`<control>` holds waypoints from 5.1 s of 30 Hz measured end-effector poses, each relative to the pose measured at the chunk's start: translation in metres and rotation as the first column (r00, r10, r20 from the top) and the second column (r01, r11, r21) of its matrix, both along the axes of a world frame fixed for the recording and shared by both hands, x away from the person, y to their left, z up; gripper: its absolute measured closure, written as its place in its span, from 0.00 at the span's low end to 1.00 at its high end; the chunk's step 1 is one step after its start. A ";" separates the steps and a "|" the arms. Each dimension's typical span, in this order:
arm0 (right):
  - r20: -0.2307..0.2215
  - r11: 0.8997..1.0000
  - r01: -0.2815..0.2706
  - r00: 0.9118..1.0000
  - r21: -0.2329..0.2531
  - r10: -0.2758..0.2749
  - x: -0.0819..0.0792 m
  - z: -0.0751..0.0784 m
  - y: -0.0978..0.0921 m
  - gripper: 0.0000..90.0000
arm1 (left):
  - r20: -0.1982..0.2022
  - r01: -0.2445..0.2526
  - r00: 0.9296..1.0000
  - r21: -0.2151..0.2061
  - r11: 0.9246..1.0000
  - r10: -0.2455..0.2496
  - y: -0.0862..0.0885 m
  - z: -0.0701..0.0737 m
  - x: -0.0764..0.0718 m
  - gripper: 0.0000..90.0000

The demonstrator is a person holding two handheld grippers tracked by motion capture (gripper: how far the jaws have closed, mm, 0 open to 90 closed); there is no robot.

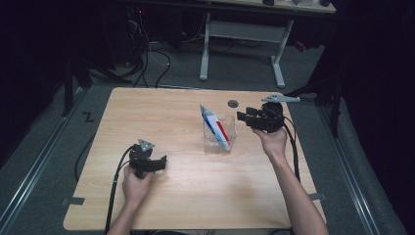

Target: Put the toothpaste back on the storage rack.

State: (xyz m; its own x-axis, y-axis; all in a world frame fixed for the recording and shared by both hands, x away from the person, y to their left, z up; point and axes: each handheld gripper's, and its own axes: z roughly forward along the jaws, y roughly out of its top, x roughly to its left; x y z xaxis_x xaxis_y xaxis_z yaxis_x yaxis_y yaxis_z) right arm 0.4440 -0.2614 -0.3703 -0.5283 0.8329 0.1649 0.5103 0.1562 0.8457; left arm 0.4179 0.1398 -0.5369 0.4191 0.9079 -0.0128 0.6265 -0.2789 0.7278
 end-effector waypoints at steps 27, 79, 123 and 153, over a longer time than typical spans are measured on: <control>0.015 1.000 0.007 1.000 -0.015 -0.007 -0.026 0.005 -0.014 0.56 | 0.000 0.000 1.000 0.000 1.000 0.000 0.000 0.000 0.000 0.17; 0.039 0.997 0.014 0.999 0.075 -0.017 -0.074 -0.013 -0.031 0.56 | 0.000 0.000 1.000 0.000 1.000 0.000 0.000 0.000 0.000 0.17; -0.048 0.992 0.094 0.995 0.089 -0.090 -0.085 -0.081 -0.036 0.56 | 0.000 0.000 1.000 0.000 1.000 0.000 0.000 0.000 0.000 0.17; -0.071 0.988 0.149 0.987 0.044 -0.146 -0.083 -0.105 -0.043 0.57 | 0.001 -0.001 1.000 0.001 1.000 0.001 0.000 0.000 0.000 0.17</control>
State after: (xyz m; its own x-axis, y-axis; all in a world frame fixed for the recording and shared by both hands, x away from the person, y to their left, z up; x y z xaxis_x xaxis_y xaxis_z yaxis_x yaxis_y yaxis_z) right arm 0.3609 -0.3042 -0.4749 -0.3868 0.8908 0.2385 0.5804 0.0342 0.8136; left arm 0.4179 0.1397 -0.5369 0.4185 0.9081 -0.0118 0.6260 -0.2790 0.7282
